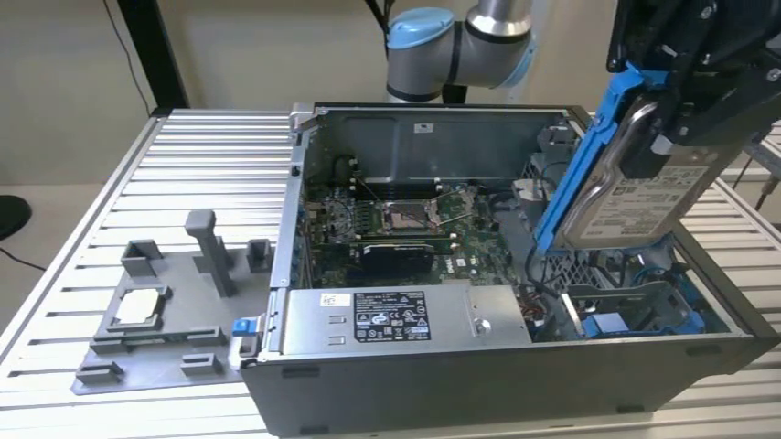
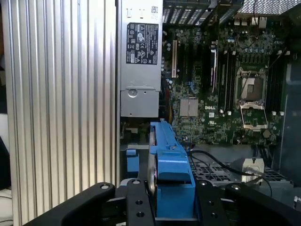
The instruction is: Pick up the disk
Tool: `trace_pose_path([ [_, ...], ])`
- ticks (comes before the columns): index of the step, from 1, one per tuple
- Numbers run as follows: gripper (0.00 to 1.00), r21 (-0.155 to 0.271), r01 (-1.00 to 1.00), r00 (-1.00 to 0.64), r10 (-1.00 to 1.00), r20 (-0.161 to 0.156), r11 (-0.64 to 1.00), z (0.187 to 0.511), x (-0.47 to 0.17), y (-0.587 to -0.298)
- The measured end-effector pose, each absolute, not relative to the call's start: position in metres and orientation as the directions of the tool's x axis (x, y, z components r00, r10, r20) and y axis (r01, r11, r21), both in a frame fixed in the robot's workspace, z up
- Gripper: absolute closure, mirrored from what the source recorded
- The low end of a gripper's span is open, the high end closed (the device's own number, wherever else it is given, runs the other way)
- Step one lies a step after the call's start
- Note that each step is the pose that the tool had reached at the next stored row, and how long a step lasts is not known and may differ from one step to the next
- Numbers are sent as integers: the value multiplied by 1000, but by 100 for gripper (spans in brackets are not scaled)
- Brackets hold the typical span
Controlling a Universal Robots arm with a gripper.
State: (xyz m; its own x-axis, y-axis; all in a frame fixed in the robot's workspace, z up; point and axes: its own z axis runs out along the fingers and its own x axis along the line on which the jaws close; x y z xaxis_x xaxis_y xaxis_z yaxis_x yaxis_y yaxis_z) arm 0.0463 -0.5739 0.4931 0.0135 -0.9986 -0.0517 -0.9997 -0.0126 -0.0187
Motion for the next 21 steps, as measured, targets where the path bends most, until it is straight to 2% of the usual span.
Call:
trace_pose_path([
  [9, 100, -19, -1000, 14, -999, -52, -13, 487, 84, -577],
  [21, 100, -19, -1000, 12, -998, -54, -11, 468, 96, -595],
])
